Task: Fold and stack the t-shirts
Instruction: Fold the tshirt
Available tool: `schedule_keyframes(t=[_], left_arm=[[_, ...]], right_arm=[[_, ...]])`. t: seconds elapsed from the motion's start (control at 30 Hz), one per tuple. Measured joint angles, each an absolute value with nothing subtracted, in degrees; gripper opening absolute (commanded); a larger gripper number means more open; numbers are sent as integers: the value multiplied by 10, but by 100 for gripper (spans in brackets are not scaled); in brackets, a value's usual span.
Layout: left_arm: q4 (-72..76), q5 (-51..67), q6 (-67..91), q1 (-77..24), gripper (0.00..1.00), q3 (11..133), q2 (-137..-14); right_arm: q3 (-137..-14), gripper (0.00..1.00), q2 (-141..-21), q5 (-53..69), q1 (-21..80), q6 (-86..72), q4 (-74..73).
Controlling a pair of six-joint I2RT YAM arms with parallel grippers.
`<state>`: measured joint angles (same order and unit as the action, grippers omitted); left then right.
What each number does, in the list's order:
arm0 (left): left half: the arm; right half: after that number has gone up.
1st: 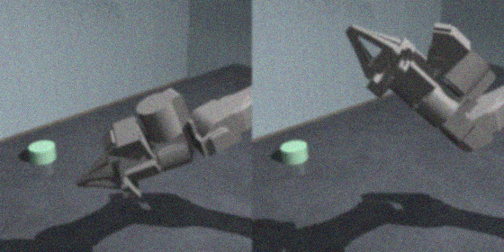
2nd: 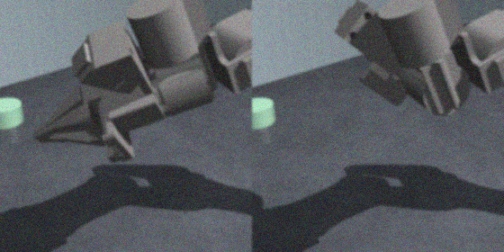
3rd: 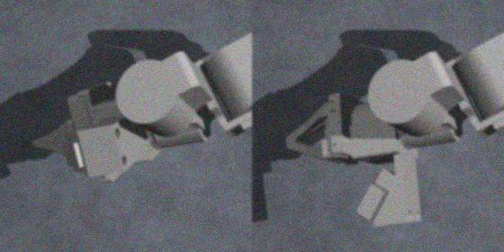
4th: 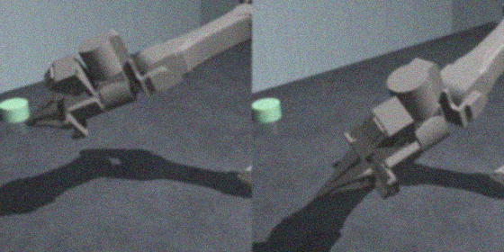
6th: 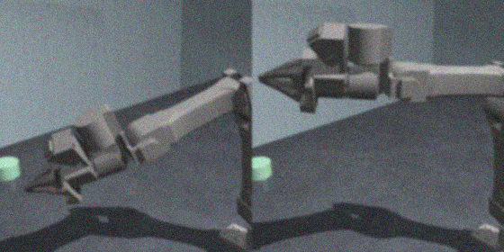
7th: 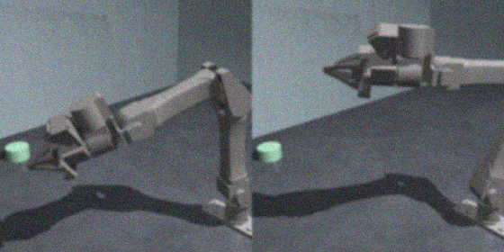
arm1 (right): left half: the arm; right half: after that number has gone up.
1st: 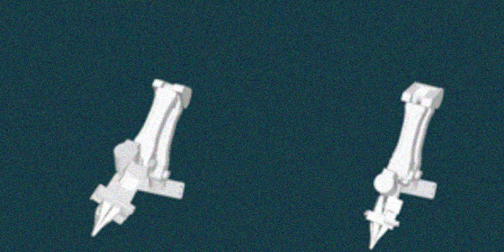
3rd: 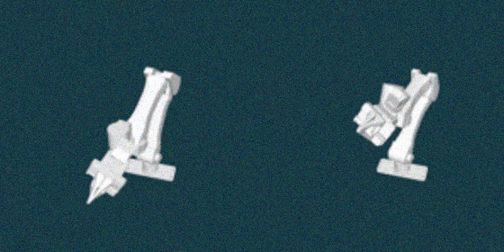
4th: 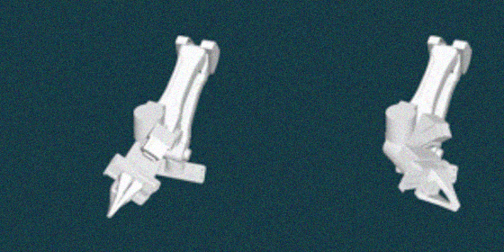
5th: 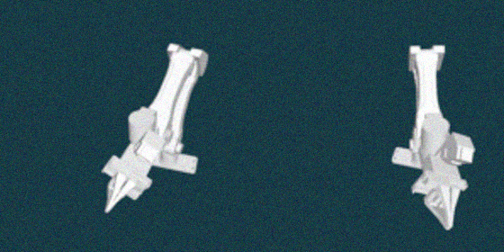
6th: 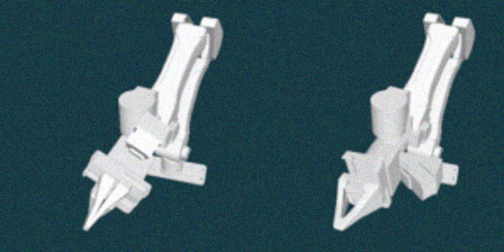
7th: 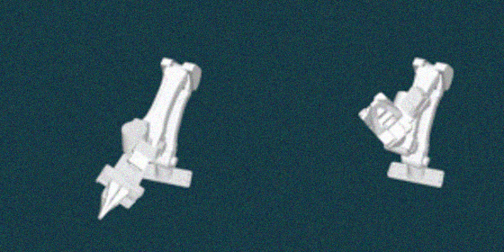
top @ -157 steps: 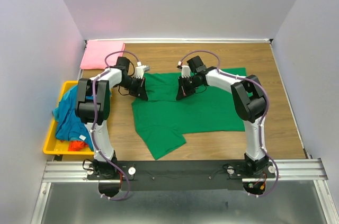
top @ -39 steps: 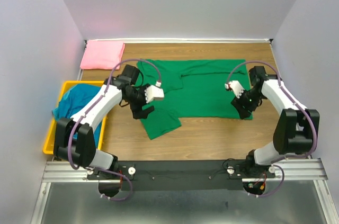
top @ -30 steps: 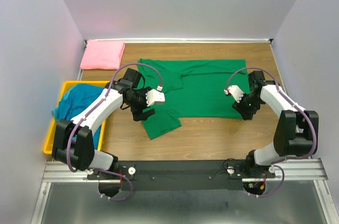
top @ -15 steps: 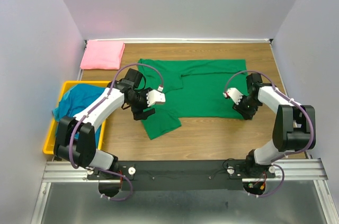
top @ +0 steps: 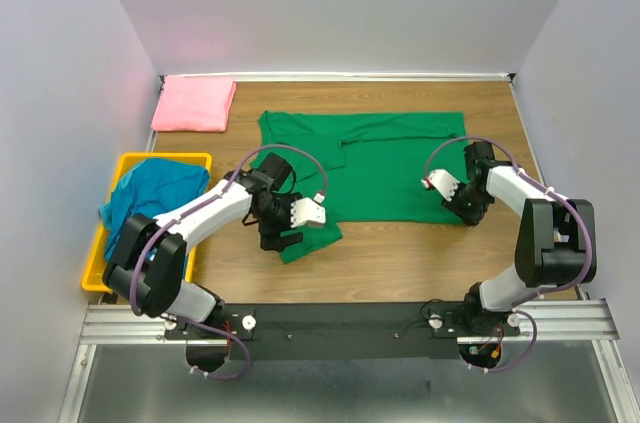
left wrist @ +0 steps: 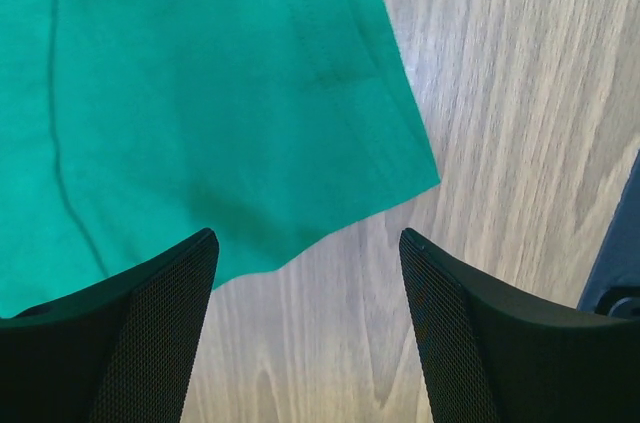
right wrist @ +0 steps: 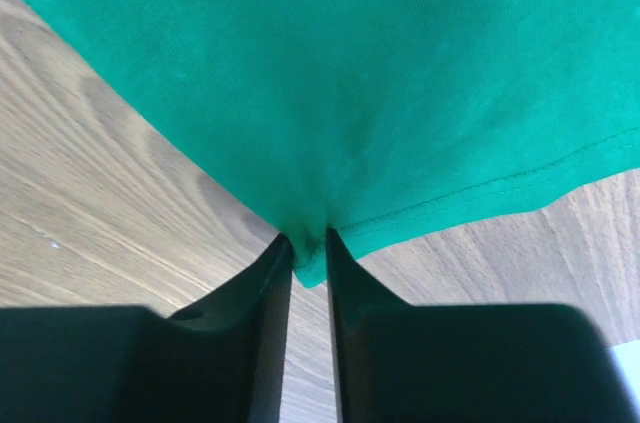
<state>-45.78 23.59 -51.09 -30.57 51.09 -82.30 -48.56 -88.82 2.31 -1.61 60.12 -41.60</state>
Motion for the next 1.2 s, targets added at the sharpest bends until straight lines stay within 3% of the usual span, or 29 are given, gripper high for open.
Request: schedule_keyframes(t=[0.2, 0.97, 1.1, 1.2], left_arm=[[-422, 202, -484, -349, 77, 486, -836], [-412, 152, -474, -327, 61, 527, -888], [-392, 131, -478, -327, 43, 507, -899], [-390, 126, -479, -327, 20, 506, -898]], right_arm=[[-486, 12, -890, 15, -16, 600, -407], [-486, 1, -891, 9, -16, 600, -402], [-486, 1, -891, 9, -16, 599, -401], [-486, 1, -891, 7, -16, 599, -400]])
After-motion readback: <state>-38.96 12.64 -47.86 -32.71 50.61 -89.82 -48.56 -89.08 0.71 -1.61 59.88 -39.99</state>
